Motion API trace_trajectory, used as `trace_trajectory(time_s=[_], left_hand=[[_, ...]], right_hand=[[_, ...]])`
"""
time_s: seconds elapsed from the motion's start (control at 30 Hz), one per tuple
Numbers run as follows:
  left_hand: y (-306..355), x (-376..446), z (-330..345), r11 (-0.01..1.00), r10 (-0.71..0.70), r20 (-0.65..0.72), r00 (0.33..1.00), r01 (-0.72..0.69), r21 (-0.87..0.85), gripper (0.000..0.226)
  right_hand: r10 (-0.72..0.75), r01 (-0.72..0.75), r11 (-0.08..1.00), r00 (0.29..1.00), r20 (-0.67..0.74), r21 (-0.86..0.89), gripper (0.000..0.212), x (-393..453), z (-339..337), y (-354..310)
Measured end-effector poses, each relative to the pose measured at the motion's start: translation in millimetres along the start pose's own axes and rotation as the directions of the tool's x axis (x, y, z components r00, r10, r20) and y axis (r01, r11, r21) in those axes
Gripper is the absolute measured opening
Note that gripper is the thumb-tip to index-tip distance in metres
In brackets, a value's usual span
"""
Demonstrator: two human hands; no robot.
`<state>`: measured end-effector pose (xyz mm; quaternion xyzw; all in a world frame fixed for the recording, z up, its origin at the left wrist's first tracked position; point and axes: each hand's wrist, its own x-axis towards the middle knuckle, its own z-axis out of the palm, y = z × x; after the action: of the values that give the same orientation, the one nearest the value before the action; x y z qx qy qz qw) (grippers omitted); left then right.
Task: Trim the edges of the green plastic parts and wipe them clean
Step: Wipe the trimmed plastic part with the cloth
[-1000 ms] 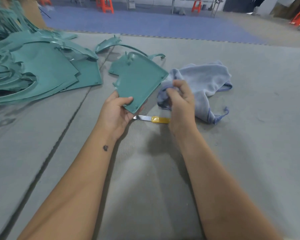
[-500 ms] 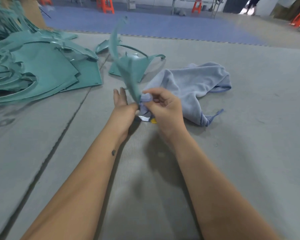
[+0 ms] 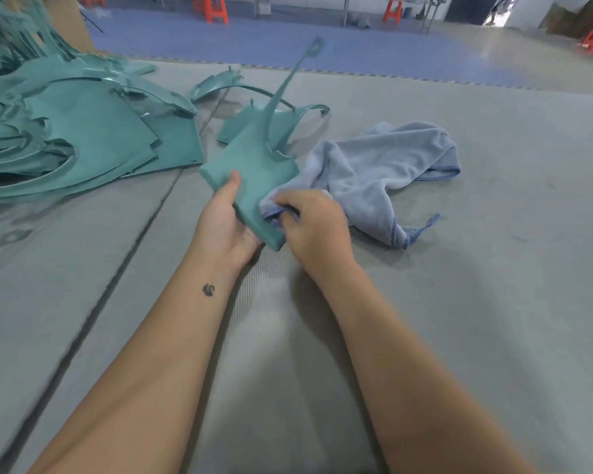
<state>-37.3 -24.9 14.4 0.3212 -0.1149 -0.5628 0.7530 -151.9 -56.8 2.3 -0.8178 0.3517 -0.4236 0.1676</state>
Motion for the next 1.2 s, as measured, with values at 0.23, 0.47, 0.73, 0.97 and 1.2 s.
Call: trace_trajectory(time_s=[0.23, 0.47, 0.73, 0.97, 1.2], left_hand=[[-6.4, -0.2, -1.4, 0.985, 0.021, -0.045, 0.999, -0.013, 0.171, 0.02], [-6.8, 0.1, -2.5, 0.997, -0.01, -0.027, 1.0, 0.012, 0.071, 0.026], [-3.7, 1.3, -6.4, 0.99, -0.01, -0.019, 1.0, 0.012, 0.141, 0.025], [-5.4, 1.2, -7.0, 0.967, 0.049, -0.04, 0.998, -0.037, 0.251, 0.018], [-4.3, 3.7, -4.2, 0.963, 0.07, -0.088, 0.994, -0.045, 0.266, 0.018]], right_hand=[[0.202, -0.186, 0.969, 0.975, 0.093, -0.162, 0.018, 7.5, -8.5, 12.3], [0.014, -0.029, 0.998, 0.961, 0.277, 0.05, 0.007, -3.4, -21.0, -4.7], [0.263, -0.248, 0.961, 0.956, 0.132, -0.122, 0.015, 13.4, -12.0, 12.6], [0.316, -0.266, 0.899, 0.944, 0.095, -0.347, 0.018, 17.4, -5.1, 12.4], [0.289, -0.259, 0.926, 0.954, -0.074, 0.275, 0.022, 8.0, -33.7, 9.3]])
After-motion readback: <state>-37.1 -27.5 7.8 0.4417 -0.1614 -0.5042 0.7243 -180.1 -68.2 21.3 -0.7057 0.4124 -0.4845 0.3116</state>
